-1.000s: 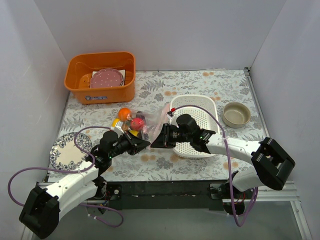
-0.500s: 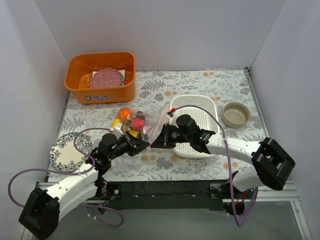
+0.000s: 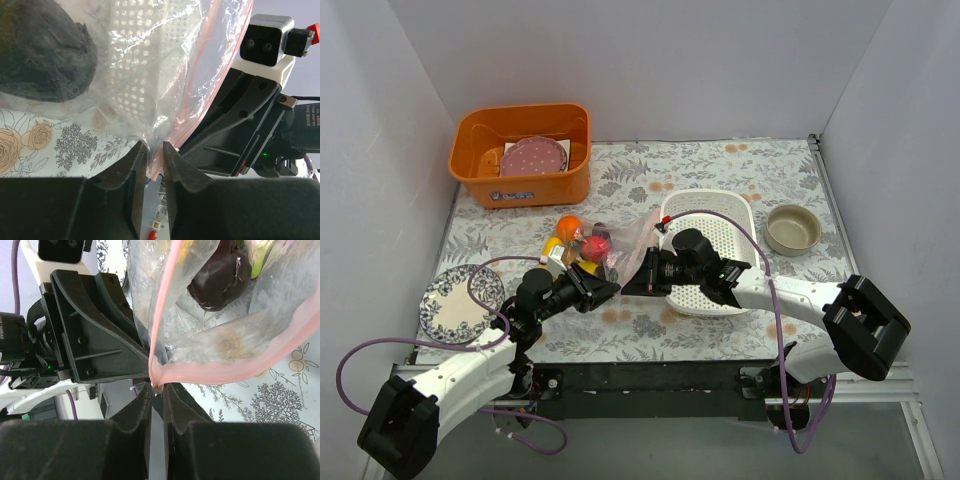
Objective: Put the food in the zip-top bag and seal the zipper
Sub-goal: Zip the zipper food storage bag at the center of the board.
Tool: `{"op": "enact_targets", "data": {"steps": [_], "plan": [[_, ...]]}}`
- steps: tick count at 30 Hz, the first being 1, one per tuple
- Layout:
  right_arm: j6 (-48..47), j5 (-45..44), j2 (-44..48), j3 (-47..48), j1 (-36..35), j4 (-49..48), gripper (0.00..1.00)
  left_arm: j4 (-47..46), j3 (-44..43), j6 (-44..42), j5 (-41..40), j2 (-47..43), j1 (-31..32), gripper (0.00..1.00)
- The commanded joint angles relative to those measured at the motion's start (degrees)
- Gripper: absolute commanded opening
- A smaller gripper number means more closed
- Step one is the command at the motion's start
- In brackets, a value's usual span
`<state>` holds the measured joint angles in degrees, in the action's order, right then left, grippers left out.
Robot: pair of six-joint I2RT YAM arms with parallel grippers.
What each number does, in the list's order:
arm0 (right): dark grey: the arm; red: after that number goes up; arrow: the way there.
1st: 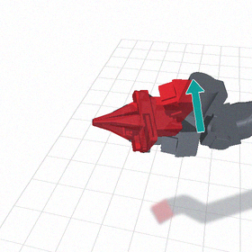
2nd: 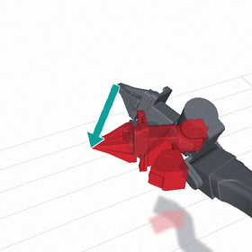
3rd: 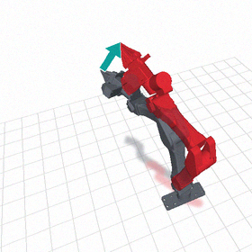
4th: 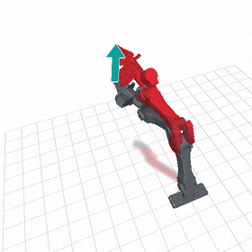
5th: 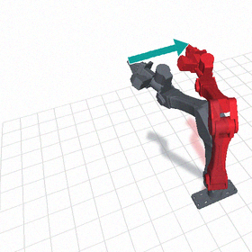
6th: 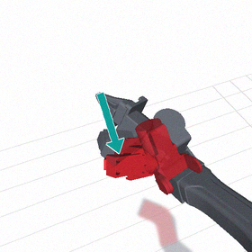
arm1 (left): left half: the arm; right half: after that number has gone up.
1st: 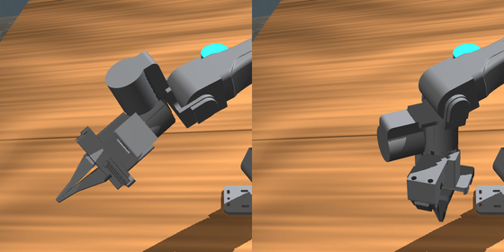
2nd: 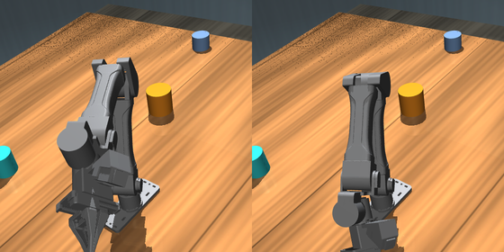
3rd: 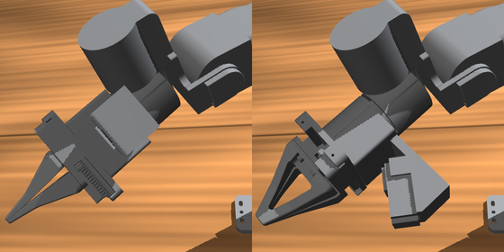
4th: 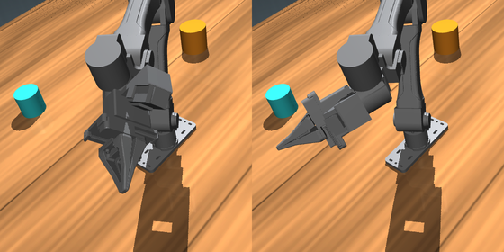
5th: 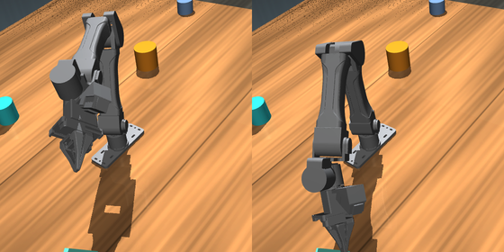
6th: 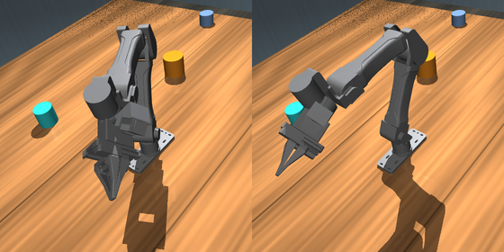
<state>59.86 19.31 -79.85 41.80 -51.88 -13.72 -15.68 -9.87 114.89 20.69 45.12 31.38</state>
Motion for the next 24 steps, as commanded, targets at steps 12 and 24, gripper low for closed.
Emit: {"op": "enact_targets", "data": {"steps": [12,24], "plan": [[-0.5,-2.8,1.5,-0.1,0.3,-4.3,0.14,-1.6,1.2,20.8,1.0,-1.9,0.9,0.14],[-0.5,-3.7,1.3,-0.2,0.9,-5.7,0.15,-1.5,1.8,21.2,1.3,-2.7,0.9,0.36]]}}
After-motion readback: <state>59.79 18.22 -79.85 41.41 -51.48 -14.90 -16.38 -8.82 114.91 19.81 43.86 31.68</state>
